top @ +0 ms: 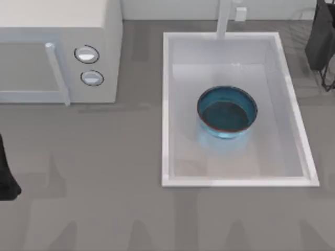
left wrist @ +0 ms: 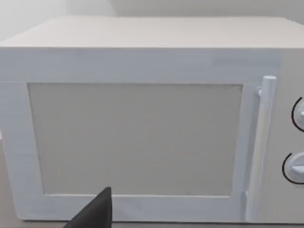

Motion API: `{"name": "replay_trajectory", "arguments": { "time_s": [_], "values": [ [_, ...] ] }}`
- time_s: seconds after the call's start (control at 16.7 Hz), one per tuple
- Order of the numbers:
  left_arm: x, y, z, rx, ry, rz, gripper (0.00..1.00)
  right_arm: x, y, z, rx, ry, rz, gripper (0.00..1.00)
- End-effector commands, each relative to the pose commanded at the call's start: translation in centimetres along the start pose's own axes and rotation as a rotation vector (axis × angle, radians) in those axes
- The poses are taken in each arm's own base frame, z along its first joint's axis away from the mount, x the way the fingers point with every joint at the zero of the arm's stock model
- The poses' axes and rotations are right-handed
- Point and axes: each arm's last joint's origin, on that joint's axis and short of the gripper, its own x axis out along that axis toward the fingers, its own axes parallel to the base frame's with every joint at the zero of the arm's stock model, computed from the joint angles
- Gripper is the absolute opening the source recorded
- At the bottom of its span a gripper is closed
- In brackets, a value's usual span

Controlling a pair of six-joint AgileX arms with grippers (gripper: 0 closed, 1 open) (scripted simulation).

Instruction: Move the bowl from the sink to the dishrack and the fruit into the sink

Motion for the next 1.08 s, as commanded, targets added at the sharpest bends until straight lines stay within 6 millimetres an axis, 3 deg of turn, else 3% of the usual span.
{"name": "replay_trajectory", "arguments": {
  "time_s": [0.3, 0.66, 0.84, 1.08],
  "values": [
    [0.0, 0.0, 0.0, 0.000, 0.000, 0.000, 1.00, 0.1, 0.1, 1.1, 0.010, 0.029, 0.014, 1.00],
    [0.0, 0.0, 0.0, 0.000, 0.000, 0.000, 1.00, 2.0, 1.1, 7.7, 0.070, 0.221, 0.071, 1.00],
    [0.0, 0.0, 0.0, 0.000, 0.000, 0.000, 1.00, 5.2, 2.3, 11.9, 0.106, 0.366, 0.097, 1.00],
    [0.0, 0.0, 0.0, 0.000, 0.000, 0.000, 1.00, 12.1, 5.2, 16.3, 0.140, 0.587, 0.119, 1.00]
  ]
}}
